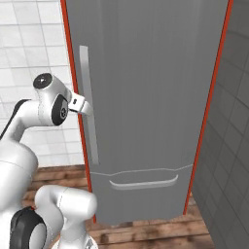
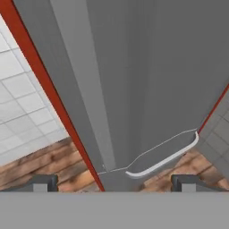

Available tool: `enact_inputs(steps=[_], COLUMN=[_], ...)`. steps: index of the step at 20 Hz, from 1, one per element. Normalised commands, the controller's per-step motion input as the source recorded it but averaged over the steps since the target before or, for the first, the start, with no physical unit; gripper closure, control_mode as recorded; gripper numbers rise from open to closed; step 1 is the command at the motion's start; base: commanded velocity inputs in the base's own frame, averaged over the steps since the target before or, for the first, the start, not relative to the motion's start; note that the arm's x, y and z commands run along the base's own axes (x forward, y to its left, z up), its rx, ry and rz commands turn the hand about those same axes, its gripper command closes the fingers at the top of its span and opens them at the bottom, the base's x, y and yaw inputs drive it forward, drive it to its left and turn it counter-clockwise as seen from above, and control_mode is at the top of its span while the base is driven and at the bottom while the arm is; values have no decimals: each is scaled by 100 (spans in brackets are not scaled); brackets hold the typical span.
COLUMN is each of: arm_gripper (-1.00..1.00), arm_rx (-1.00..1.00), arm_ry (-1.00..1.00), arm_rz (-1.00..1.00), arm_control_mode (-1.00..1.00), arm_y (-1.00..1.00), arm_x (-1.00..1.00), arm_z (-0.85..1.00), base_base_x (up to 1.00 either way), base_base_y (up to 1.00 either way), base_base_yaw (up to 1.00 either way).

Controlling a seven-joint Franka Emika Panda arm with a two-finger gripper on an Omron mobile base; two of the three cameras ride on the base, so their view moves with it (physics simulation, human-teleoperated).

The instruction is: There is a bowl on the dining counter. Grab a lemon wedge from the fridge and place it in the bowl. Then get the liquor bottle and glass cup from the cabinet and place them next to the bowl.

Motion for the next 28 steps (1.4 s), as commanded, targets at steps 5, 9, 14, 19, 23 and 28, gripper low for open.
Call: enact_inputs(steps=[5,9,14,19,23,28], arm_gripper=[-100,-100,-100,-100,-100,-100], arm_rx=[0,0,0,0,0,0], arm_ry=[0,0,0,0,0,0], arm_rz=[0,0,0,0,0,0], arm_control_mode=[-100,-100,-100,-100,-100,-100], arm_y=[11,15,3,0,0,0], arm_x=[61,55,54,60,58,48], arm_z=[0,0,0,0,0,-1], base_base_x=[0,0,0,0,0,0], base_base_y=[0,0,0,0,0,0], base_base_yaw=[0,0,0,0,0,0])
